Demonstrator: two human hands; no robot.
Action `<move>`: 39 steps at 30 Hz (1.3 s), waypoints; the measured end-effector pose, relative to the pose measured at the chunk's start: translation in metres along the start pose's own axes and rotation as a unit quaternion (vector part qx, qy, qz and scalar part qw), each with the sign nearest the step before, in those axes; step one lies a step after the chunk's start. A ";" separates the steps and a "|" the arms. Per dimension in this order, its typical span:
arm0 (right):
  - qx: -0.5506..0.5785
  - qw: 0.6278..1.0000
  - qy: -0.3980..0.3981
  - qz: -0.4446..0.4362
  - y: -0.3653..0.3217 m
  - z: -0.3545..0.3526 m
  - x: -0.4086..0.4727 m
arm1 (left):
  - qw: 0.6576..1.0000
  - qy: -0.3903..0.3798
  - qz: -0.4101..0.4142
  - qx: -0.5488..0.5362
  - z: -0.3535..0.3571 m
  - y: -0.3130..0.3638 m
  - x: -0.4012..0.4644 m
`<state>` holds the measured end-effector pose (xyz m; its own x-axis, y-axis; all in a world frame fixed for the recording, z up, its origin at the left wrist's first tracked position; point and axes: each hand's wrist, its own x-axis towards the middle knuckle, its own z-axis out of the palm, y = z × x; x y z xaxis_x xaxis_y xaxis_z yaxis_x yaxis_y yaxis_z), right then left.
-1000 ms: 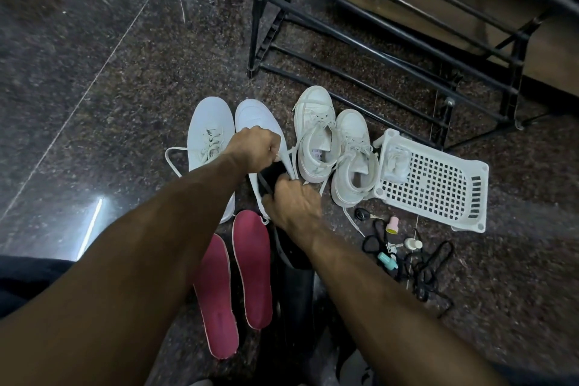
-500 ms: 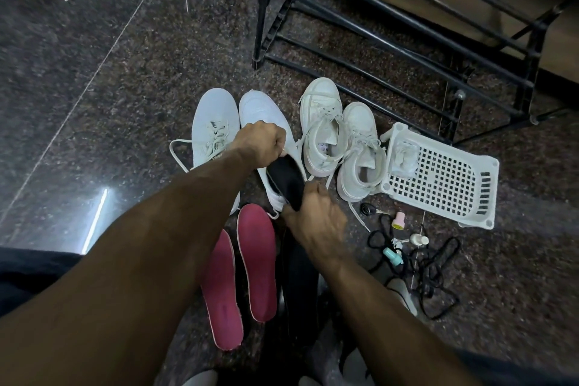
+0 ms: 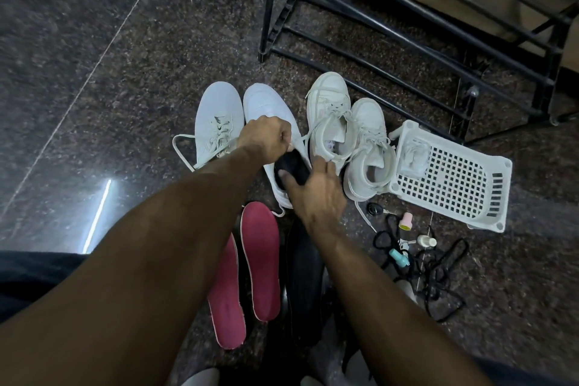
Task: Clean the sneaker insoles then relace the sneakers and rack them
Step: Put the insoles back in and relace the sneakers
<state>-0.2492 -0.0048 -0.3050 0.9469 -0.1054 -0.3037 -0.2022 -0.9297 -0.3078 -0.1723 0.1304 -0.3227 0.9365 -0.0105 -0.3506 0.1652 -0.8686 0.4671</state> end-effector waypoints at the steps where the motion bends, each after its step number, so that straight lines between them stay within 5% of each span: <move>1: 0.030 0.999 0.006 0.027 0.009 -0.001 -0.005 | 1.000 0.000 -0.005 -0.005 0.001 0.000 -0.001; 7: 0.210 0.971 -0.017 0.116 0.025 0.005 -0.006 | 0.999 -0.006 -0.017 -0.027 -0.001 0.001 -0.003; 18: 0.119 0.976 -0.070 0.168 -0.022 0.014 0.042 | 0.999 -0.004 -0.016 -0.031 0.001 -0.001 0.003; 24: -0.091 0.991 -0.100 0.001 -0.014 0.000 0.033 | 1.000 -0.006 -0.019 -0.020 0.004 0.001 -0.001; 30: -0.160 0.948 -0.106 -0.256 0.013 0.001 -0.006 | 0.999 0.002 -0.026 -0.020 0.007 0.003 -0.003; 39: -0.198 0.927 -0.274 -0.162 0.005 -0.002 0.012 | 0.999 0.004 -0.026 -0.019 0.006 0.004 -0.005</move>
<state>-0.2381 -0.0112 -0.3089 0.6506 0.2964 -0.6992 0.2817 -0.9492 -0.1403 -0.1778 0.1243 -0.3243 0.9286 0.0389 -0.3689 0.2258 -0.8484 0.4787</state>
